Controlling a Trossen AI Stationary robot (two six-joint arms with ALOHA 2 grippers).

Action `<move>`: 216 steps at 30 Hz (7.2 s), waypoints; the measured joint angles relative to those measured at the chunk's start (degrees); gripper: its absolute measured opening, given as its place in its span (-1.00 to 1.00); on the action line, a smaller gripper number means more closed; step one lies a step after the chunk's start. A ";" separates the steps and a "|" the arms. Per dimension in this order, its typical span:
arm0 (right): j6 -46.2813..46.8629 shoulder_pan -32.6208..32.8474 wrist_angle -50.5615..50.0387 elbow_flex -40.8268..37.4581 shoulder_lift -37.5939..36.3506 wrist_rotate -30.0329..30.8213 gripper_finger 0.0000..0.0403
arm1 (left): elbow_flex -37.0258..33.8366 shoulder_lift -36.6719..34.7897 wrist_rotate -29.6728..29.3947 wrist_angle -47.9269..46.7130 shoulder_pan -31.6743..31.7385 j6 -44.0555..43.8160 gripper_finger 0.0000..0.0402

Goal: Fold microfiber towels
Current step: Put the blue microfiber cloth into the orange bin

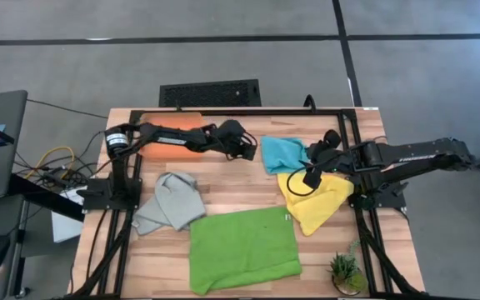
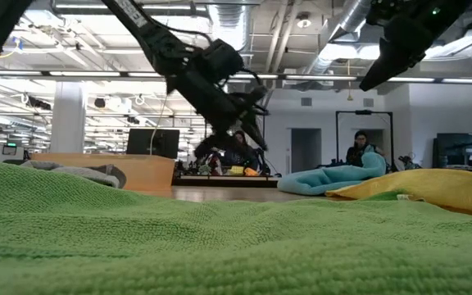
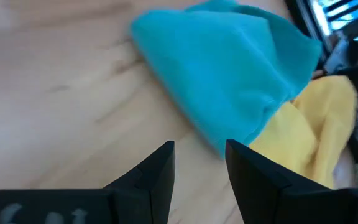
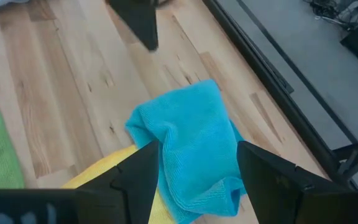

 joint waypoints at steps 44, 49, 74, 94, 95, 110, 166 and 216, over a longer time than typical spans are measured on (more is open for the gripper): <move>-0.07 2.62 -1.70 -0.02 -0.04 -0.13 0.19 | 5.69 14.79 -6.22 13.58 -3.33 -8.32 -0.33; -0.09 2.62 -1.71 -0.02 -0.05 -0.13 0.19 | 5.79 14.79 -7.97 12.65 -3.51 -8.52 -0.33; -0.11 2.62 -1.72 -0.02 -0.05 -0.11 0.19 | 5.60 15.02 -14.66 13.62 -6.32 -7.69 -0.33; -0.07 2.62 -1.42 -0.04 -0.04 -0.09 0.19 | 8.23 19.23 -15.46 18.36 -7.67 -5.88 -0.33; -0.07 2.62 -1.34 -0.04 -0.06 -0.07 0.19 | 8.62 19.27 -15.57 18.13 -7.73 -5.11 -0.33; -0.01 2.62 -1.38 -0.04 -0.05 -0.09 0.19 | 12.13 19.62 -16.51 10.44 -7.86 6.02 -0.96; 0.00 2.62 -1.77 -0.04 -0.04 -0.09 0.19 | 12.10 -19.34 -30.21 -36.73 -1.54 29.70 -1.00; -4.12 -3.06 5.62 -0.04 -0.06 -0.04 0.19 | 8.95 -30.08 -10.73 -44.46 18.12 45.23 -1.00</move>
